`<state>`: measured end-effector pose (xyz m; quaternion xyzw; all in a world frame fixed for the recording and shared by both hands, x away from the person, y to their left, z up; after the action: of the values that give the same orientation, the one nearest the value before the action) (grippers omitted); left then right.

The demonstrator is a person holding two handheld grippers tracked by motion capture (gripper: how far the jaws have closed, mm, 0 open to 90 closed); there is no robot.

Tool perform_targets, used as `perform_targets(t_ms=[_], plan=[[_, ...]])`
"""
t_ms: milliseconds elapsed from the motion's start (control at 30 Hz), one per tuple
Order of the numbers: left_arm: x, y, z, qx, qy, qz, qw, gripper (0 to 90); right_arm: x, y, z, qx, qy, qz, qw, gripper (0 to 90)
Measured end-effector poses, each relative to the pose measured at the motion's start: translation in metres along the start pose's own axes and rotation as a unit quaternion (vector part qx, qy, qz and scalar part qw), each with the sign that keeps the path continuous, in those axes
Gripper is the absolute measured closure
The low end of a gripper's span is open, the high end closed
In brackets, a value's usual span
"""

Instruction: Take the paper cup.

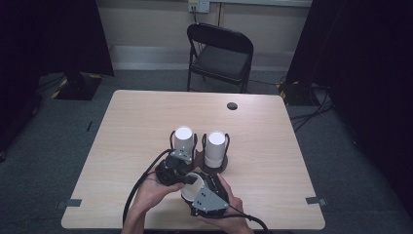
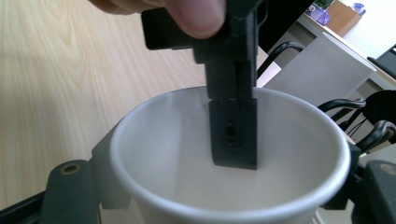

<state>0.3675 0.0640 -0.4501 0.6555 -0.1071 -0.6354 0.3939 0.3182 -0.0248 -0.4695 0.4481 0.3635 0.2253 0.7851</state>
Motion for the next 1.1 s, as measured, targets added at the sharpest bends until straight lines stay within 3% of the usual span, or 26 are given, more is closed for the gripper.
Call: perform_targets(t_ms=[33,200,267,400,733,900,1000,1100], plan=[[-0.001,0.001,0.001,-0.006,0.000,0.011,0.9999,87.3,0.000,0.000,0.000,0.001,0.000,0.001,1.0000,24.0],[-0.001,0.001,0.001,-0.008,0.001,0.020,0.9998,85.1,-0.002,-0.001,0.003,0.011,-0.007,0.003,0.9999,24.0],[-0.002,0.001,0.001,-0.001,-0.001,0.034,0.9994,84.6,-0.003,-0.001,0.005,0.016,-0.009,0.005,0.9998,24.0],[-0.002,0.001,0.000,0.009,0.019,0.063,0.9978,84.0,-0.004,-0.003,0.007,0.022,-0.014,0.003,0.9997,24.3],[-0.003,-0.001,-0.002,0.003,0.044,0.106,0.9934,76.5,-0.003,-0.008,0.013,0.050,-0.025,-0.004,0.9984,24.5],[-0.005,-0.003,-0.003,0.001,0.059,0.129,0.9898,71.7,-0.004,-0.010,0.016,0.067,-0.026,-0.003,0.9974,24.7],[-0.006,-0.007,-0.003,0.017,0.077,0.154,0.9849,70.6,-0.004,-0.011,0.017,0.076,-0.027,-0.004,0.9968,24.8],[-0.007,-0.010,-0.002,0.017,0.084,0.179,0.9801,68.5,-0.004,-0.013,0.017,0.081,-0.028,-0.005,0.9963,24.8]])
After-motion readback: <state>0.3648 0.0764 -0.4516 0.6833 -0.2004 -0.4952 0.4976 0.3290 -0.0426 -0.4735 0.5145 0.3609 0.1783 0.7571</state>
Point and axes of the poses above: each handheld gripper's, and its own axes: x roughly forward along the jaws, y roughly out of its top, z roughly to its right, the point moved 6 cm from there along x, roughly forward along the jaws, and after that the axes turned 8 degrees about x, right-handed, at the moved point
